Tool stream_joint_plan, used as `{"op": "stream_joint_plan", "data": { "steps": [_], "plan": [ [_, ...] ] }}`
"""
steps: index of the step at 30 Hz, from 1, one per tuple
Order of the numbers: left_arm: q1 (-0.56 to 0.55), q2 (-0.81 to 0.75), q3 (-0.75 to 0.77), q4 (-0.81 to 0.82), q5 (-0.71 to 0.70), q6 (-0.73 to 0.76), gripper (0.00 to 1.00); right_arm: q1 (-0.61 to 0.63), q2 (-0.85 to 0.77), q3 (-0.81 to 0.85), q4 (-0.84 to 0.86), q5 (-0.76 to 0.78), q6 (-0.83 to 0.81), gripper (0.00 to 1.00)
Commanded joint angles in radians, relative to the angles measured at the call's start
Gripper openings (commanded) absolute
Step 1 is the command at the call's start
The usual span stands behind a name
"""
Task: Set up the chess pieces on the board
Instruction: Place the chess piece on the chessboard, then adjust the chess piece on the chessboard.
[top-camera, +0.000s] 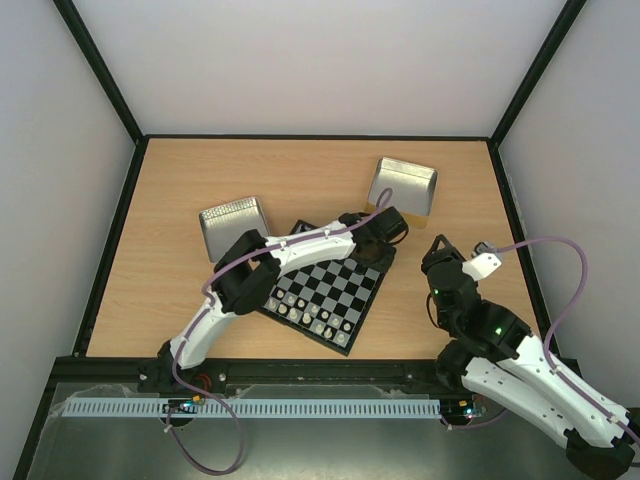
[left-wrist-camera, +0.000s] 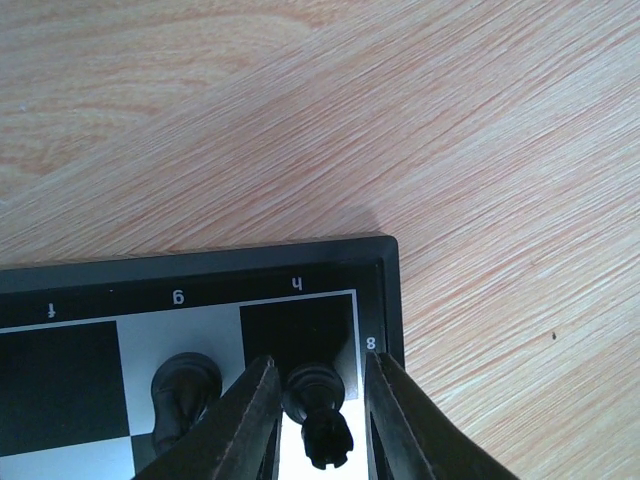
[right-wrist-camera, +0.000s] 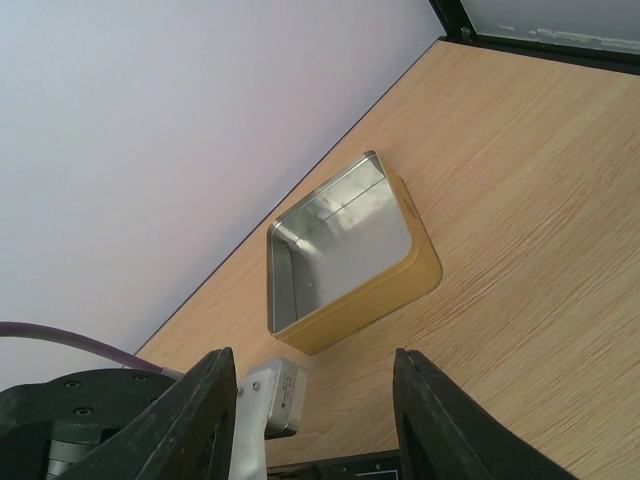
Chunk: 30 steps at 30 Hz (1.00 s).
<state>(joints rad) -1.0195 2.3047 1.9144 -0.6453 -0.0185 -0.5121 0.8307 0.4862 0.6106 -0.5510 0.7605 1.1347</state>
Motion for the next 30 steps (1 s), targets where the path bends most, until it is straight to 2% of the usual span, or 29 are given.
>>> {"op": "stream_joint_plan", "data": {
  "steps": [1,12,17,24,30],
  "plan": [
    [0.011,0.0,0.031,-0.001,0.046,0.004,0.27,0.001,0.005,0.012,-0.027,0.039,0.028,0.42],
    [0.037,-0.156,-0.03,0.008,0.053,0.001,0.32,0.001,0.023,0.01,0.002,0.014,0.014,0.42],
    [0.079,-0.29,-0.118,0.036,0.02,-0.008,0.36,0.001,0.054,-0.006,0.086,-0.068,-0.063,0.42],
    [0.275,-0.561,-0.433,0.135,-0.003,-0.062,0.38,-0.039,0.288,-0.055,0.229,-0.382,-0.111,0.43],
    [0.474,-0.736,-0.654,0.158,0.019,-0.069,0.39,-0.12,0.474,-0.062,0.281,-0.593,-0.13,0.33]
  ]
}}
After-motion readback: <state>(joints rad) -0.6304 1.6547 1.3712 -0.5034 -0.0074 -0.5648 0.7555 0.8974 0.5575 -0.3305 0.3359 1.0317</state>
